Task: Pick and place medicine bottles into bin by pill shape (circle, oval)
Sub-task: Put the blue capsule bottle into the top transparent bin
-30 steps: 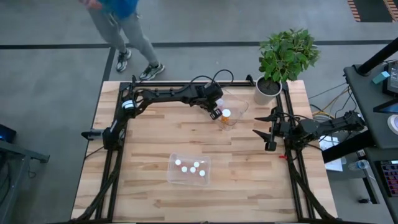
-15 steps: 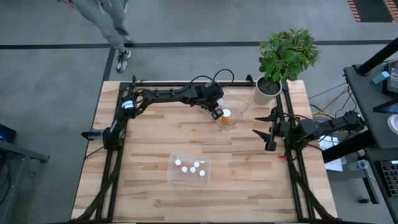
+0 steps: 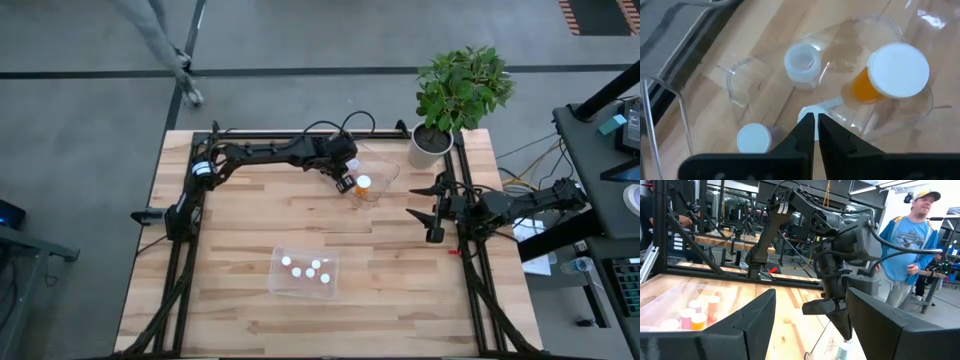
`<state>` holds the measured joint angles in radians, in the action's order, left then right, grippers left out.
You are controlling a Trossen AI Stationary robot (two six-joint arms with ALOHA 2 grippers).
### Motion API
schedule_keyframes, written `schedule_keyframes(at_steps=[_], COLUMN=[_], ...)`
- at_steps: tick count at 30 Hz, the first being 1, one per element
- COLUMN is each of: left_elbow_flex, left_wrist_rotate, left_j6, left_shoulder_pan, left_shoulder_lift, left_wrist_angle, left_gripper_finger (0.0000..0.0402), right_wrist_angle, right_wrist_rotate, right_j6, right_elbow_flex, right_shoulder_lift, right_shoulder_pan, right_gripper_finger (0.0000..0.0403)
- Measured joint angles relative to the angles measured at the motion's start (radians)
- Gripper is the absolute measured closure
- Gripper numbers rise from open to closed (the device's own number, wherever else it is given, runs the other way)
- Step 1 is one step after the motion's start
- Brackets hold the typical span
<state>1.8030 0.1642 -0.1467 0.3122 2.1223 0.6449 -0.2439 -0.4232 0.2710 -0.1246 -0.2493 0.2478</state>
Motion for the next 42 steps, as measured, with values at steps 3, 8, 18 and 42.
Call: schedule_keyframes(at_steps=[3,8,18,42], left_elbow_flex=[-0.018,-0.036,-0.042,-0.064], left_wrist_rotate=[0.0,-0.003,-0.003,0.0], left_j6=[-0.001,-0.003,-0.004,-0.003], left_shoulder_pan=[0.0,0.0,-0.004,0.002], left_shoulder_lift=[0.005,0.007,0.006,-0.023], left_wrist_angle=[-0.013,-0.038,-0.063,-0.082], left_gripper_finger=[0.0396,0.0396,0.0396,0.0396], right_wrist_angle=[0.0,0.0,0.0,0.0], right_wrist_rotate=[0.0,-0.005,-0.008,-0.008], right_j6=[0.0,0.001,0.001,0.002], right_elbow_flex=[0.0,0.0,0.0,0.0], right_shoulder_lift=[0.0,0.0,0.0,0.0], right_shoulder_pan=[0.0,0.0,0.0,0.0], right_gripper_finger=[0.017,0.017,0.017,0.017])
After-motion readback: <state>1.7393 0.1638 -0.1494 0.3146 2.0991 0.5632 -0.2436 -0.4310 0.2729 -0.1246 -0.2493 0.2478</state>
